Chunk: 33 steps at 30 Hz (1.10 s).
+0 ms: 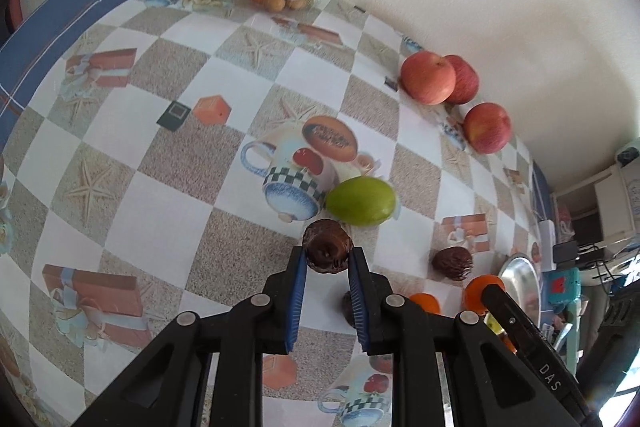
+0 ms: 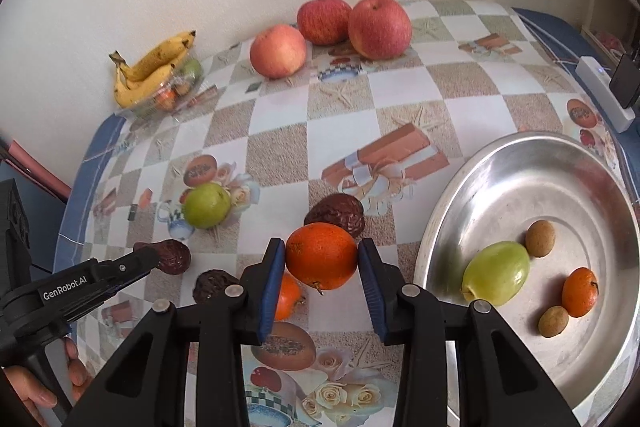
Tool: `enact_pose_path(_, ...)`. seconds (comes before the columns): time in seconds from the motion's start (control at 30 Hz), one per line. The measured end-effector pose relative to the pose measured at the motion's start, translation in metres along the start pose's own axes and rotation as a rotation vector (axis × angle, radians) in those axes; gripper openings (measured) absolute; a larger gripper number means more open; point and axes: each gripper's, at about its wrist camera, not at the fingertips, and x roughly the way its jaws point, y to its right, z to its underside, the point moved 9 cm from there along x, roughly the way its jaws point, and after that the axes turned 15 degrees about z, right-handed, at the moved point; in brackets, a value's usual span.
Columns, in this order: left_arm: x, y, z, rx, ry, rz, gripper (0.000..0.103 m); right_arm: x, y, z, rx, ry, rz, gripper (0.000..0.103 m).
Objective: Organize fruits
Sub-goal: 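Grasp a dark brown date with the left tool while the right tool grasps an orange, then carry the date and orange into the steel bowl and open both tools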
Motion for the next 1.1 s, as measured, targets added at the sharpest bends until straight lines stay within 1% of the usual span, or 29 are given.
enact_pose_path(0.33,-0.012,0.014,-0.004,0.024,0.025,0.033,0.023,-0.007,0.007,0.000,0.026,0.001,-0.013,0.039)
enact_pose_path(0.53,-0.010,0.035,-0.001,0.070,0.021,0.061,0.023,-0.010,0.020,0.000,0.056,0.001,-0.009,0.039)
enact_pose_path(0.67,-0.004,0.055,0.006,0.107,0.000,0.089,0.023,-0.014,0.044,-0.002,0.092,0.010,0.037,0.039)
enact_pose_path(0.83,0.007,0.086,0.021,0.176,-0.040,0.114,0.023,-0.020,0.091,-0.003,0.174,0.019,0.120,0.039)
enact_pose_path(0.97,0.023,0.121,0.042,0.263,-0.094,0.140,0.023,-0.025,0.129,-0.002,0.239,0.029,0.184,0.039)
enact_pose_path(1.1,0.038,0.158,0.074,0.367,-0.150,0.180,0.023,-0.031,0.158,0.000,0.298,0.035,0.212,0.039)
